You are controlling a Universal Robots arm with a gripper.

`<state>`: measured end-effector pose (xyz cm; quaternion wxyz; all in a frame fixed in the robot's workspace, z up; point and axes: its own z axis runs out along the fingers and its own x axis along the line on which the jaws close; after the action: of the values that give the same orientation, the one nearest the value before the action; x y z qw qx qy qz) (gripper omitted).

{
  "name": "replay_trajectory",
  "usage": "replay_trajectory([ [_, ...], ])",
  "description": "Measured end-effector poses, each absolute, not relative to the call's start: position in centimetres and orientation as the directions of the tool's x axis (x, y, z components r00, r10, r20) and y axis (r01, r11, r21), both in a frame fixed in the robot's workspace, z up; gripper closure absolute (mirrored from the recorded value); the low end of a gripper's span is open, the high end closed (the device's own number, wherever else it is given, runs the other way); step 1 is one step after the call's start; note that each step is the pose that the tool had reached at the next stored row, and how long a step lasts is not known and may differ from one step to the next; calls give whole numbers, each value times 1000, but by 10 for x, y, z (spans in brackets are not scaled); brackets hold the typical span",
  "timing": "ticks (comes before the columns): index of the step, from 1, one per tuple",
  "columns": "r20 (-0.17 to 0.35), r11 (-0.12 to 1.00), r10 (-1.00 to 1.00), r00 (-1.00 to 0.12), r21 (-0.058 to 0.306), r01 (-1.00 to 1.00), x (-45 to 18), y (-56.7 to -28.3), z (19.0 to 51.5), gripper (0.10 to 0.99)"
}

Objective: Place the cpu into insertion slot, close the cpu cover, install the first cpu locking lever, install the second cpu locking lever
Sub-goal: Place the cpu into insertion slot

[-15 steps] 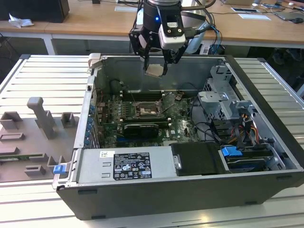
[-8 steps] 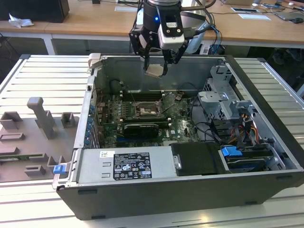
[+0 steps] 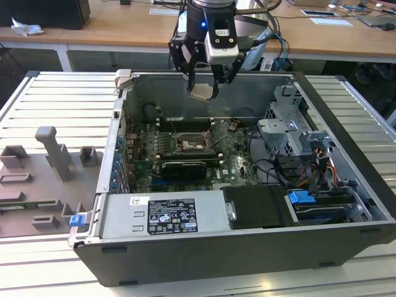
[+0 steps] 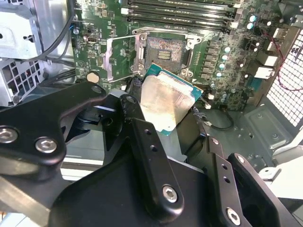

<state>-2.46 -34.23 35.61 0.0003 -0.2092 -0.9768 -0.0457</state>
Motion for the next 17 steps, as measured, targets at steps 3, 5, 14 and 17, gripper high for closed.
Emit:
replay_trajectory([
  [3, 20, 903, 420, -908, 89, 420, -25, -342, 356, 545],
  [5, 20, 901, 425, -905, 89, 425, -25, -342, 356, 545],
  [14, 20, 890, 448, -894, 89, 448, -25, -342, 356, 545],
  [17, 20, 886, 455, -890, 89, 455, -25, -342, 356, 545],
])
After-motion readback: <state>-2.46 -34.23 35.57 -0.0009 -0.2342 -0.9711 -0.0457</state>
